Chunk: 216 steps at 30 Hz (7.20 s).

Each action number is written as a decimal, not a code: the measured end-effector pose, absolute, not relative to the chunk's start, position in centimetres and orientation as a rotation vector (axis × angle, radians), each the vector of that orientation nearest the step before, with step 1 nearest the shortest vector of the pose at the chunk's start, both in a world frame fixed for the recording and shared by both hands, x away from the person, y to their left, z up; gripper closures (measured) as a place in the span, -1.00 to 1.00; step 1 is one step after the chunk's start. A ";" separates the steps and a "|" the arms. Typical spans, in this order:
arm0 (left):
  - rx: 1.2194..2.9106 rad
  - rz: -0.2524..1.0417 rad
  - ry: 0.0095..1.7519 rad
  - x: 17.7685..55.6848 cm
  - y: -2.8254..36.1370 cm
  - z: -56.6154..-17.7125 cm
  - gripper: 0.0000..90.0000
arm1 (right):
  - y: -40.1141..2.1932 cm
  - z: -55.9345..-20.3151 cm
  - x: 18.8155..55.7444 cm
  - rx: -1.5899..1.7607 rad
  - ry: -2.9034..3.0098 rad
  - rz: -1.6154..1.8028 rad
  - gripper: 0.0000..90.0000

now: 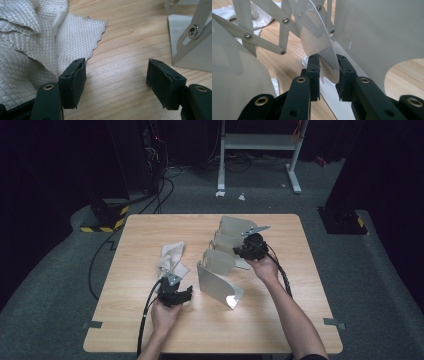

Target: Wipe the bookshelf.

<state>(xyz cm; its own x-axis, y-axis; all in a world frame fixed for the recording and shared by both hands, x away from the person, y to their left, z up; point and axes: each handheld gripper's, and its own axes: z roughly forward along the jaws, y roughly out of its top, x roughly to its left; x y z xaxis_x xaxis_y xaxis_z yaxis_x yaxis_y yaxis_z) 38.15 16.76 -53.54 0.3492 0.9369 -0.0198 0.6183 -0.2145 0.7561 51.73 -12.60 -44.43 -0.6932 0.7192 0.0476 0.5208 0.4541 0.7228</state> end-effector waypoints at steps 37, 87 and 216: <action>1.923 0.373 1.224 36.5 11.3 -49.8 -0.71 | -10.7 -44.2 51.1 1.089 2.412 1.023 0.99; 1.905 0.400 1.361 38.4 9.0 -49.6 -0.74 | -10.7 -44.3 51.2 1.153 2.396 1.042 0.94; 1.910 0.388 1.409 40.5 15.4 -49.8 0.72 | -18.2 -50.7 46.2 1.364 2.216 0.966 1.00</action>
<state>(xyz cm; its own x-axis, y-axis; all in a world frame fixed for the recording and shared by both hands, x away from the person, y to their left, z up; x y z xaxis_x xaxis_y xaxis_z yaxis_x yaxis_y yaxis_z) 40.48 15.39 -49.83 0.3572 0.9184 -0.1701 0.7015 -0.1435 0.6981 46.17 -18.23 -50.67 -0.4666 0.8833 0.0448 0.6340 0.2987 0.7133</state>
